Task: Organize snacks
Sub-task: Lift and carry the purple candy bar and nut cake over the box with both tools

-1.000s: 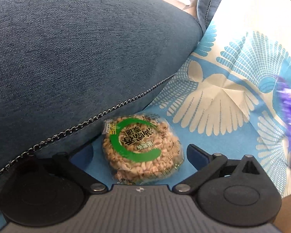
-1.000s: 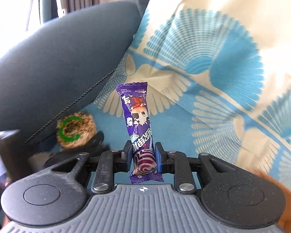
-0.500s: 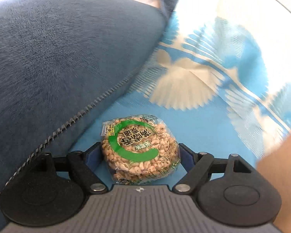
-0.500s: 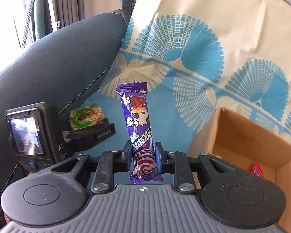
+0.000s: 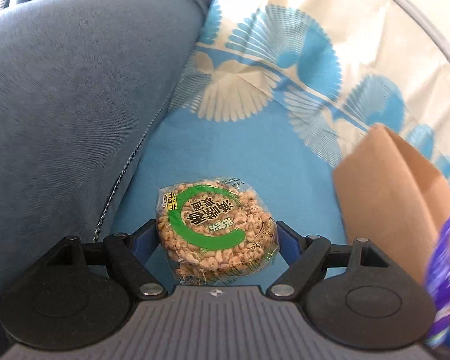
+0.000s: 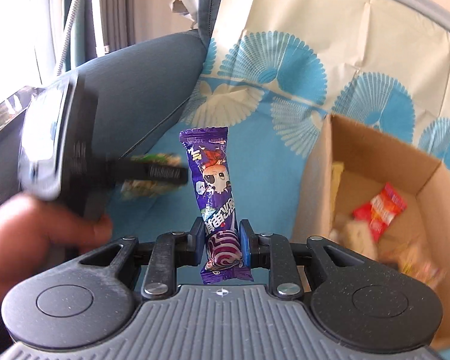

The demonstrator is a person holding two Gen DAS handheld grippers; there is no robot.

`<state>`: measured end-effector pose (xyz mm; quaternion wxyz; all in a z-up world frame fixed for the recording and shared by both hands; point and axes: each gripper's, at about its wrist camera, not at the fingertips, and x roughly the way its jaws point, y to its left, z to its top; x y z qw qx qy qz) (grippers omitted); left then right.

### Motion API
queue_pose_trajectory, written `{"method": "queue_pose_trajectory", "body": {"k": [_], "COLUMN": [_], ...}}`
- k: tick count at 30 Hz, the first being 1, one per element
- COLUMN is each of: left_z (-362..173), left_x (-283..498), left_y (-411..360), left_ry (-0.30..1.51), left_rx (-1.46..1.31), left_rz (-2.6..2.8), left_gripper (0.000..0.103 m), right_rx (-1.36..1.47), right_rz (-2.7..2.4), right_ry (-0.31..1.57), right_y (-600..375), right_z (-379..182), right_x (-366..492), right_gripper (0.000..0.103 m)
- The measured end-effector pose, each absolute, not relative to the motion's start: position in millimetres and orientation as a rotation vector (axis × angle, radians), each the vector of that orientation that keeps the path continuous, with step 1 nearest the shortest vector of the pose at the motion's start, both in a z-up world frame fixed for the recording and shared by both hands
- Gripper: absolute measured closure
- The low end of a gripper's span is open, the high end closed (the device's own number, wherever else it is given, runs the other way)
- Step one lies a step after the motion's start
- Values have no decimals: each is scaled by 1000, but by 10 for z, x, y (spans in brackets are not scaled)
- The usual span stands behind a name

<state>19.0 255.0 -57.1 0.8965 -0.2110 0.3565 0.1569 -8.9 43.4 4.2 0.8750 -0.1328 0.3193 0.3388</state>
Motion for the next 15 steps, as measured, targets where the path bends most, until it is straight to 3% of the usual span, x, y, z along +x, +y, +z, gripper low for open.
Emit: {"method": "queue_pose_trajectory", "body": {"k": [6,15], "left_z": [-551,-532], "left_x": [-204,-326], "left_y": [2384,2253], "left_ry": [741,789], "left_rx": [-356,-340], "left_rz": [219,250], "left_gripper": [18,18], "right_rx": [-273,-289], "right_rz": [749,754], "right_ry": [569,682], "right_y": [252,264], "right_z": [-223,-778], "right_x": [-528,-603], "right_gripper": [78,78]}}
